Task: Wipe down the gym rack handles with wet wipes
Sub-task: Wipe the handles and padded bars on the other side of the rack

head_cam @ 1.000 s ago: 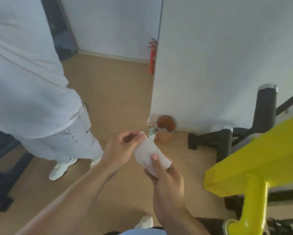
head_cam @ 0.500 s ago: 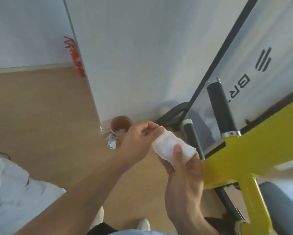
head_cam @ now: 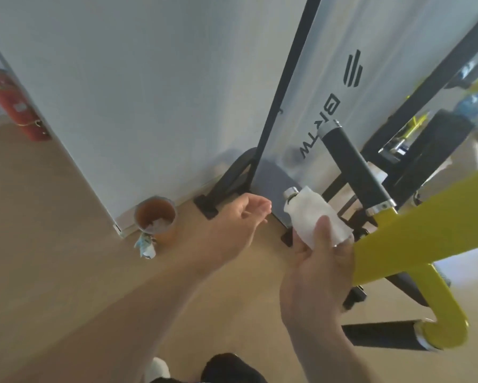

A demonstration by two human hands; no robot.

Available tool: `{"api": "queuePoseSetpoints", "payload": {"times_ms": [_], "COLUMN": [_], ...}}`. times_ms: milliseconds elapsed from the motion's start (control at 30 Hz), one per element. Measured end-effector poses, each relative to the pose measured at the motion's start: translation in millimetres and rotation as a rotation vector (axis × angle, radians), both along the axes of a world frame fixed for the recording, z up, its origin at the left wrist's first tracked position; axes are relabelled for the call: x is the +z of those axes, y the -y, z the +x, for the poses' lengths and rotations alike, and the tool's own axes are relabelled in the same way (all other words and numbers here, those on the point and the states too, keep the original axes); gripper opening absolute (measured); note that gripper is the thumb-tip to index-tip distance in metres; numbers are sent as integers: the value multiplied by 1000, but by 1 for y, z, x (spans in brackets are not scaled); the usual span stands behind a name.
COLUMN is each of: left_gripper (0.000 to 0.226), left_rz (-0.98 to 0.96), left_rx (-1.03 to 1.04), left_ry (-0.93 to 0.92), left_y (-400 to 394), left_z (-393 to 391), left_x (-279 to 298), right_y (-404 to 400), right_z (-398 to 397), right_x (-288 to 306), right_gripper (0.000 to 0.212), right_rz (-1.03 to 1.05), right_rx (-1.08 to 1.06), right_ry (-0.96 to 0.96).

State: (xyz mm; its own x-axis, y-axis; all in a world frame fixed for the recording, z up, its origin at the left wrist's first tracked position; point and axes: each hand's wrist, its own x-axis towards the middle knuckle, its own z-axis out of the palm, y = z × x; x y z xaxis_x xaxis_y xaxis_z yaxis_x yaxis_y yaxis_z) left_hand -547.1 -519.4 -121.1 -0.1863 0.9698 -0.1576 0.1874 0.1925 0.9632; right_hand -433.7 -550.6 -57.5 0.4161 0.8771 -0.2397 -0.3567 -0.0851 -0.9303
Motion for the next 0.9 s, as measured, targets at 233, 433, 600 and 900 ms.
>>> {"api": "queuePoseSetpoints", "payload": {"times_ms": [233,433,600,900], "left_gripper": [17,19,22,21], "left_rz": [-43,-40,-26,-46], "left_rx": [45,71,-61,-345], "left_ry": [94,73,14,96], "left_y": [-36,-61,-78,-101], "left_z": [14,26,17,-7], "left_x": [3,-4,-10,-14], "right_y": [-46,-80,-91,-84], "right_z": [5,15,19,18], "right_x": [3,-6,-15,-13], "right_gripper": [41,47,24,12], "right_rz": [-14,-10,-114,-230], "right_rx": [-58,58,389,524], "right_ry": [263,701,1262,1403]}}
